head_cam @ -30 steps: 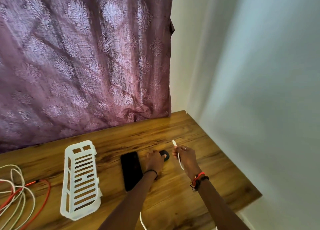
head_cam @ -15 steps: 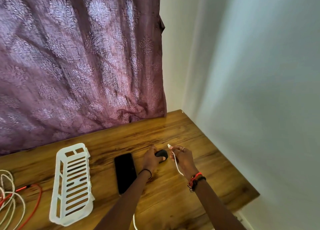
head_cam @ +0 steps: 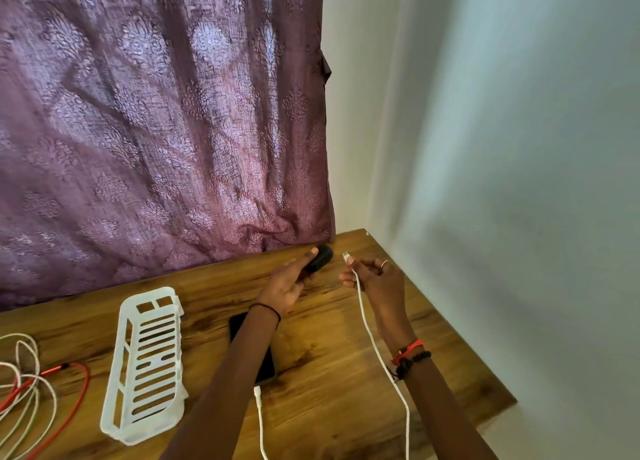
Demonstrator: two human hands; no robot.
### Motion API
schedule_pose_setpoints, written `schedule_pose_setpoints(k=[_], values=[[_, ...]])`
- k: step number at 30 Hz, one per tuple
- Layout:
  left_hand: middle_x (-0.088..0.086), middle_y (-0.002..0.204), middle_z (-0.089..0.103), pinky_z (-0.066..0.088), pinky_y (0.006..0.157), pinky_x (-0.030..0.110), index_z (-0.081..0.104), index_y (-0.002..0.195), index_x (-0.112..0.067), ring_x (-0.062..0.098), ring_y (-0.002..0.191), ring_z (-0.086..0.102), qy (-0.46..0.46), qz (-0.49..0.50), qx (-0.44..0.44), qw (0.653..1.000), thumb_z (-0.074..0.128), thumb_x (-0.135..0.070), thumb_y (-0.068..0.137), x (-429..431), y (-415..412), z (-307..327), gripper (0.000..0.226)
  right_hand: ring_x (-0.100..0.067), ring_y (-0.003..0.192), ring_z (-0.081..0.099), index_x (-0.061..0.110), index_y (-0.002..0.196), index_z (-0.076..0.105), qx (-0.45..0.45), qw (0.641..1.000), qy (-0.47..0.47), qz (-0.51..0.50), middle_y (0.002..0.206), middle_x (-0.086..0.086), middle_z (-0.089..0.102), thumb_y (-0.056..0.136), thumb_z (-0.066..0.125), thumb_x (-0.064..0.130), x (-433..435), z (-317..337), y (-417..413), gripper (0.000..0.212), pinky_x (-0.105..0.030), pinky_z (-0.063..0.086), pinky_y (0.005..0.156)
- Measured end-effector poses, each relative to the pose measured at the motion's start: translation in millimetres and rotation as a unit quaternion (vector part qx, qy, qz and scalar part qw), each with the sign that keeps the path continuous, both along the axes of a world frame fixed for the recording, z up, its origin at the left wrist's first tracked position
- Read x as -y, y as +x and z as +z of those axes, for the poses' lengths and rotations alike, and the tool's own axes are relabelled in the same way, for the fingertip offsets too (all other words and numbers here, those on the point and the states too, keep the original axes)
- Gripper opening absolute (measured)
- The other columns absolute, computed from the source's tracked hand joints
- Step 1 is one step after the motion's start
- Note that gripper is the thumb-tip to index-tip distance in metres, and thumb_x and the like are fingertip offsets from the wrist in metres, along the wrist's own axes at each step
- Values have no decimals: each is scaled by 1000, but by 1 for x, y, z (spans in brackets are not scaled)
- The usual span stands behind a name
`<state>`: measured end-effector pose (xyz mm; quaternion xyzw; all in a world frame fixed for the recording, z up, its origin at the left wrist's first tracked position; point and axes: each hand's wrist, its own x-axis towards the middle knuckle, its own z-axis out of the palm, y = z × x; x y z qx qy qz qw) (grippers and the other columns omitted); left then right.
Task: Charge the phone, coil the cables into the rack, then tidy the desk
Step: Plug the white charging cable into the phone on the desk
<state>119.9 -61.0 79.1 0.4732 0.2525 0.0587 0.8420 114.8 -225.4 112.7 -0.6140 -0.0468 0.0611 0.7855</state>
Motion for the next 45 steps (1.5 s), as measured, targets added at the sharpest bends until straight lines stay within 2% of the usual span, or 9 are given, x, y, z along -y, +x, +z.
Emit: schedule_pose_setpoints(k=[3, 7, 11, 17, 22, 29, 35, 40, 45], values=[[12, 88, 63, 52, 48, 16, 60, 103, 4, 13, 64, 60, -37, -9, 30, 999, 66, -17, 85, 5, -8, 30, 28, -22, 59, 70, -7, 91, 64, 51, 999, -7, 7, 71, -18, 70, 82, 69, 10, -1, 24, -10, 20, -24, 57, 54], [14, 81, 65, 52, 48, 16, 60, 95, 2, 10, 52, 64, -67, -19, 74, 995, 66, -16, 84, 15, -20, 64, 22, -22, 57, 70, -9, 90, 64, 96, 995, -9, 24, 62, -8, 71, 83, 68, 7, -2, 48, -19, 18, -25, 57, 53], [10, 67, 69, 52, 49, 15, 62, 89, 0, 9, 50, 65, -57, -31, 103, 993, 62, -15, 87, 24, -29, 86, 16, -22, 56, 70, -12, 91, 63, 112, 993, -14, 26, 64, -10, 70, 83, 68, 5, -3, 61, -24, 19, -25, 57, 53], [10, 69, 68, 52, 50, 15, 63, 86, 0, 10, 53, 65, -46, -25, 117, 992, 62, -13, 87, 27, -38, 94, 13, -16, 53, 69, -9, 90, 63, 121, 992, -18, 41, 58, 0, 70, 83, 66, 4, -4, 69, -30, 15, -19, 54, 49], [9, 67, 69, 55, 54, 16, 64, 87, 0, 11, 56, 66, -29, -27, 133, 990, 62, -13, 87, 26, -41, 97, 13, -17, 55, 70, -8, 91, 64, 127, 991, -31, 41, 65, -4, 70, 83, 66, 7, -5, 70, -33, 17, -19, 54, 50], [11, 74, 70, 56, 64, 19, 63, 92, 4, 15, 64, 69, 28, -39, 148, 988, 62, -13, 87, 24, -44, 96, 18, -20, 58, 71, -2, 87, 65, 111, 990, -57, 72, 62, -1, 71, 83, 67, 8, 2, 73, -31, 11, -23, 56, 52], [19, 103, 67, 55, 78, 24, 63, 108, 4, 19, 76, 69, 104, -39, 160, 981, 65, -16, 85, 25, -45, 93, 30, -20, 58, 71, -1, 86, 64, 104, 988, -80, 80, 69, -10, 70, 84, 66, 7, 8, 75, -29, 9, -25, 57, 54], [16, 103, 70, 54, 88, 32, 63, 114, -1, 23, 89, 69, 170, -34, 161, 972, 70, -19, 80, 29, -46, 92, 39, -19, 58, 71, -6, 91, 64, 100, 987, -92, 80, 73, -15, 69, 85, 66, 7, 12, 73, -29, 15, -24, 57, 53], [12, 106, 70, 53, 89, 36, 64, 115, -5, 23, 94, 69, 223, -16, 150, 963, 71, -23, 79, 32, -45, 97, 41, -15, 57, 70, -4, 91, 63, 116, 990, -58, 62, 71, -11, 69, 85, 64, 7, 12, 71, -31, 12, -19, 54, 52]])
